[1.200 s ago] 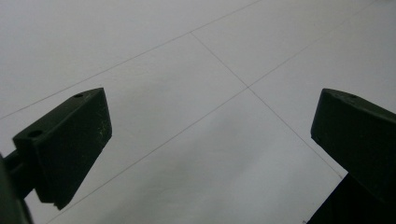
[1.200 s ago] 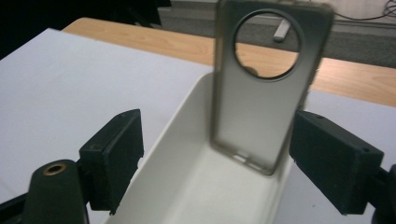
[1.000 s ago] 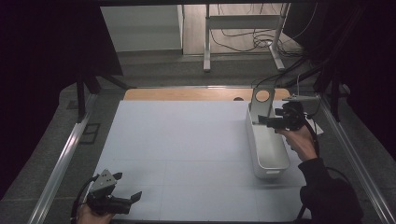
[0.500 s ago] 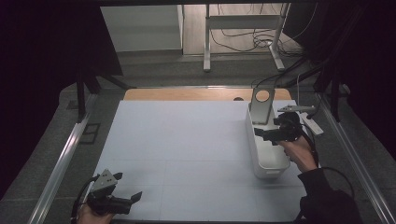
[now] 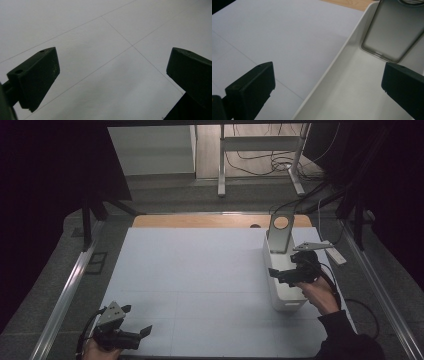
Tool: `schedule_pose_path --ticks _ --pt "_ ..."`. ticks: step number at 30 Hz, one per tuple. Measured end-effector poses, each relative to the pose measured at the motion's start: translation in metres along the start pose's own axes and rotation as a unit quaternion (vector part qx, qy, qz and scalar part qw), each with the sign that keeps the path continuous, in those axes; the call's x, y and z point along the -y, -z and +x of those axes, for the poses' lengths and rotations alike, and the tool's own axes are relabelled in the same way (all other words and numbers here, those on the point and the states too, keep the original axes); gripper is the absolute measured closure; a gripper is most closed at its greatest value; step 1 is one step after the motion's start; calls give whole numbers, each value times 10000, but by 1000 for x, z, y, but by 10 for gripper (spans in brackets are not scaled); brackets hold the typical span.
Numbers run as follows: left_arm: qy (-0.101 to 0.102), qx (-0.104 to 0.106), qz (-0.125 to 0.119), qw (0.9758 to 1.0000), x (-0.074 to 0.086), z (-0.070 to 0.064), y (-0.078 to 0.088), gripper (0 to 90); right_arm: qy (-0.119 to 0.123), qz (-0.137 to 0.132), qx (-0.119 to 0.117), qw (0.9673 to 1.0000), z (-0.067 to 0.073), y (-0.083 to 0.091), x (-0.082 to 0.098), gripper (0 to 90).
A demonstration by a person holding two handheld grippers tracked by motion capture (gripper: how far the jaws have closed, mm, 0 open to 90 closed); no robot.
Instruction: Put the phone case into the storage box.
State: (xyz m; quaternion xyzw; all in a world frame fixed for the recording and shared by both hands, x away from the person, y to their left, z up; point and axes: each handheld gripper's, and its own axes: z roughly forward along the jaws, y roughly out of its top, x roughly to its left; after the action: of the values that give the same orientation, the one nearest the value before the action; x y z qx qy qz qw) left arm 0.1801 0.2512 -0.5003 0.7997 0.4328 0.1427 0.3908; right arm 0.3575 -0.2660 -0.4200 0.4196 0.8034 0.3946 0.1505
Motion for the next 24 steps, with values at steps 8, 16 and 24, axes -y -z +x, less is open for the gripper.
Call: schedule_pose_path --ticks 8,16,24 --pt "-2 4 6 10000 0 0 0 0 83 66 -27 9999 12 6 10 0" --pt "-2 7 7 10000 0 0 0 0 202 109 -34 9997 23 13 19 0" --pt "3 9 7 10000 0 0 0 0 242 156 -65 9996 30 21 29 0"
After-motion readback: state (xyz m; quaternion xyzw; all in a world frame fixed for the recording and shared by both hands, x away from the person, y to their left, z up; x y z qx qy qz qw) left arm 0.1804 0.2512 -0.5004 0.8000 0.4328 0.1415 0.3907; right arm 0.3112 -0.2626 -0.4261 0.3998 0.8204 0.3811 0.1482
